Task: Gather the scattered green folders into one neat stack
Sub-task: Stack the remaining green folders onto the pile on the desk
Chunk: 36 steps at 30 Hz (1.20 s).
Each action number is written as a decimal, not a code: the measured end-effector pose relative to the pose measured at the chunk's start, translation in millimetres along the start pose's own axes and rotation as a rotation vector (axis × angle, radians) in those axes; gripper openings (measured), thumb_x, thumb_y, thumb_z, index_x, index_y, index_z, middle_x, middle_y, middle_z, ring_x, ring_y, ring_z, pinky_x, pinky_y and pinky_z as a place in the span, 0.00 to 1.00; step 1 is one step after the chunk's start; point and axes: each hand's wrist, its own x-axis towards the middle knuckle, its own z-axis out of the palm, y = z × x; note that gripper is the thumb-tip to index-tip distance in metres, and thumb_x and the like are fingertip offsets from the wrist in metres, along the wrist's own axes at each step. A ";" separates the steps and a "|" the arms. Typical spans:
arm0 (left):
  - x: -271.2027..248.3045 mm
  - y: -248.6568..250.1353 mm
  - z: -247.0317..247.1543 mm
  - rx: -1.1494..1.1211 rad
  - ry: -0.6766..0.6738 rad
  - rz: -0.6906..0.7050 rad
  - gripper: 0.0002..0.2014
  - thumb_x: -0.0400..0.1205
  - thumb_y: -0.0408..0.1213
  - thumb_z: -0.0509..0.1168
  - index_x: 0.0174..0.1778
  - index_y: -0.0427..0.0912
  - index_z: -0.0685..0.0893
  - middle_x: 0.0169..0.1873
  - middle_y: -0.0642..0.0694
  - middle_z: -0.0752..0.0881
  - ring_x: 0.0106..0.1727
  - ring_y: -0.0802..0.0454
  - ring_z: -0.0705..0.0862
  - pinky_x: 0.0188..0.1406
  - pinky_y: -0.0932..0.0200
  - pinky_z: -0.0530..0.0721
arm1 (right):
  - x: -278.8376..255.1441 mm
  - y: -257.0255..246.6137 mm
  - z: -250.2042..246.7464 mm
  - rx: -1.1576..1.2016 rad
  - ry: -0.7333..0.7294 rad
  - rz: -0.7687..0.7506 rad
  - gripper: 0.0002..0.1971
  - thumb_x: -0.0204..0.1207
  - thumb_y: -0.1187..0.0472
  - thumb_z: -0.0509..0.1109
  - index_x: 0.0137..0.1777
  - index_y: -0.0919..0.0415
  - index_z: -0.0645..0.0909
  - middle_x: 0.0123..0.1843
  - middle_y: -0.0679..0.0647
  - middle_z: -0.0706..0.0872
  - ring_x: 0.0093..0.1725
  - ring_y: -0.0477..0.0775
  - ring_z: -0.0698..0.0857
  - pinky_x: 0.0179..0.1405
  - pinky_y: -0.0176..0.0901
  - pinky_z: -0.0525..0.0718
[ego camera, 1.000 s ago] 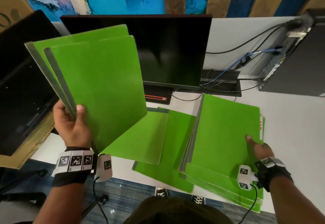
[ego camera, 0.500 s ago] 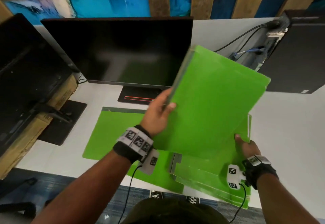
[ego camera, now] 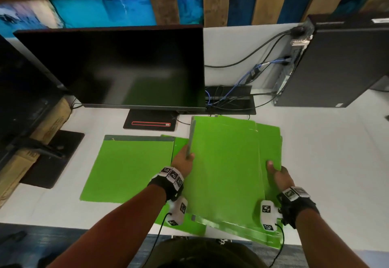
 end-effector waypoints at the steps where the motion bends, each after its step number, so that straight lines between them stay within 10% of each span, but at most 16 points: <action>1: -0.4 1.0 2.2 0.026 -0.009 -0.018 0.21 0.87 0.35 0.57 0.77 0.37 0.69 0.66 0.29 0.80 0.64 0.32 0.81 0.61 0.47 0.78 | 1.7 3.1 0.7 0.026 -0.003 -0.009 0.33 0.80 0.40 0.60 0.75 0.65 0.71 0.72 0.66 0.78 0.68 0.68 0.78 0.65 0.50 0.72; 6: 3.5 21.0 19.6 0.084 -0.041 -0.004 0.25 0.86 0.42 0.60 0.80 0.40 0.69 0.72 0.41 0.79 0.69 0.41 0.79 0.67 0.55 0.75 | -0.2 9.3 0.7 0.133 -0.057 -0.060 0.50 0.62 0.21 0.60 0.74 0.60 0.74 0.67 0.58 0.82 0.66 0.63 0.80 0.63 0.49 0.75; 16: -2.3 23.4 21.2 0.385 -0.157 0.138 0.30 0.86 0.47 0.60 0.82 0.39 0.63 0.51 0.37 0.86 0.50 0.42 0.85 0.45 0.58 0.80 | 10.5 15.7 2.2 0.102 -0.046 -0.102 0.29 0.69 0.42 0.75 0.64 0.61 0.82 0.58 0.62 0.88 0.53 0.62 0.86 0.59 0.53 0.81; 19: -7.2 14.0 28.4 0.271 -0.423 0.088 0.45 0.84 0.42 0.64 0.84 0.39 0.37 0.85 0.39 0.48 0.83 0.47 0.59 0.77 0.55 0.64 | 9.8 9.6 3.1 0.086 -0.003 -0.076 0.31 0.69 0.41 0.74 0.65 0.64 0.81 0.60 0.65 0.87 0.54 0.64 0.85 0.57 0.52 0.80; 21: -4.7 9.3 28.1 0.031 -0.536 0.054 0.46 0.83 0.36 0.64 0.83 0.40 0.33 0.82 0.48 0.32 0.83 0.54 0.40 0.82 0.54 0.49 | 9.5 4.8 4.0 0.088 0.020 -0.043 0.33 0.72 0.41 0.72 0.67 0.66 0.79 0.63 0.67 0.84 0.57 0.67 0.84 0.54 0.48 0.77; 24: 15.6 -2.5 -4.2 -0.210 -0.367 0.082 0.27 0.85 0.28 0.59 0.82 0.39 0.63 0.83 0.40 0.62 0.83 0.42 0.62 0.75 0.57 0.66 | 6.9 -1.0 5.6 0.071 0.028 -0.031 0.34 0.72 0.40 0.71 0.69 0.66 0.78 0.65 0.68 0.83 0.61 0.69 0.83 0.55 0.49 0.77; 28: 50.6 -47.0 -75.9 0.427 -0.006 0.143 0.38 0.76 0.16 0.60 0.79 0.54 0.68 0.83 0.46 0.62 0.85 0.44 0.57 0.78 0.59 0.61 | 8.5 2.4 3.3 0.035 0.020 -0.013 0.32 0.74 0.39 0.68 0.69 0.65 0.78 0.65 0.67 0.84 0.60 0.68 0.83 0.55 0.49 0.78; 33: 57.7 -100.2 -138.4 0.973 -0.313 0.058 0.68 0.63 0.39 0.83 0.84 0.49 0.33 0.84 0.48 0.32 0.85 0.41 0.51 0.80 0.42 0.66 | 5.9 4.4 3.2 -0.010 0.039 -0.020 0.30 0.75 0.40 0.67 0.68 0.63 0.80 0.64 0.66 0.84 0.59 0.68 0.84 0.55 0.48 0.78; 36: 54.4 -106.4 -138.5 1.021 -0.333 -0.043 0.77 0.55 0.47 0.86 0.83 0.48 0.29 0.85 0.42 0.38 0.84 0.34 0.54 0.78 0.37 0.67 | 4.0 2.4 3.7 -0.050 0.057 -0.019 0.31 0.75 0.39 0.66 0.68 0.63 0.79 0.65 0.66 0.84 0.60 0.68 0.83 0.57 0.50 0.77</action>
